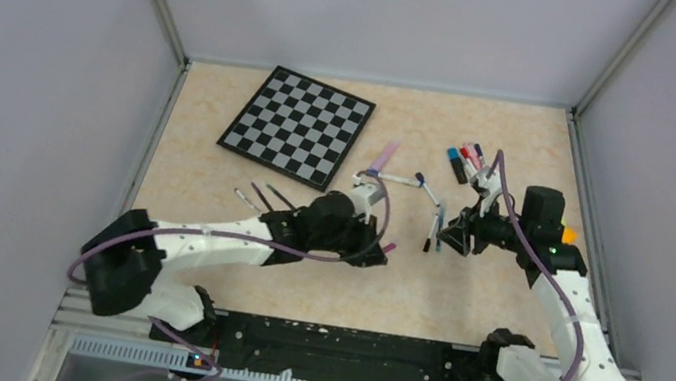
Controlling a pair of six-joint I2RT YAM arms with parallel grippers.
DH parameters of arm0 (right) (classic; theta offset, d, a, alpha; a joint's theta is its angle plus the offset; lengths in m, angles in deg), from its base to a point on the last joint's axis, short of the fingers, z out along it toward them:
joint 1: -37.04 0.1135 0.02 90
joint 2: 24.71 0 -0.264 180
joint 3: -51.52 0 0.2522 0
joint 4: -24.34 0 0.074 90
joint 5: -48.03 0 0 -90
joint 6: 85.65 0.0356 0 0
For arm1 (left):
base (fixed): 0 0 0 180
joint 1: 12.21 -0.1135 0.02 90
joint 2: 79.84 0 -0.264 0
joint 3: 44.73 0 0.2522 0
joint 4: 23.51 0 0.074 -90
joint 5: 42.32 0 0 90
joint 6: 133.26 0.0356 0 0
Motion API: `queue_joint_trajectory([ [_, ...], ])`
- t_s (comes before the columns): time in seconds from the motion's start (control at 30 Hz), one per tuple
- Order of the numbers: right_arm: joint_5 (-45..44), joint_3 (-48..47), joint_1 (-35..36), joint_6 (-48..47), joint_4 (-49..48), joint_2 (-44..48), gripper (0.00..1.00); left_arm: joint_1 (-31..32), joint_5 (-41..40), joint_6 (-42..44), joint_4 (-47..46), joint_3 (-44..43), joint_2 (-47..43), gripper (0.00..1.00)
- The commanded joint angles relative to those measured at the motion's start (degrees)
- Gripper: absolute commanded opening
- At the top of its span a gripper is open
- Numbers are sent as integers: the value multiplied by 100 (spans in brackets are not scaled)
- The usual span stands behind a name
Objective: Open the pen caps
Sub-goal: Place the pen cap at the center of the board.
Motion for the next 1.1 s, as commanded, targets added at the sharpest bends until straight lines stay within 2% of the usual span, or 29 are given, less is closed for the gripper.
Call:
queue_joint_trajectory([
  [0.0,294,241,-339,123,-819,364,45,412,-610,773,560,-1342,1219,0],
  [0.2,-673,217,-446,241,-1005,203,45,655,-970,1034,1526,-2923,2851,0],
  [0.37,-963,170,-593,313,-1017,106,45,683,-1205,1001,1820,-3695,3631,0],
  [0.67,-1063,179,-804,360,-1052,128,45,668,-1724,1089,2440,-4554,4468,8],
  [0.9,-1071,198,-812,344,-1060,133,45,669,-2073,1241,2863,-5124,4859,23],
  [1.07,-1062,227,-844,334,-1070,110,45,667,-2235,1275,2943,-5264,4944,30],
])
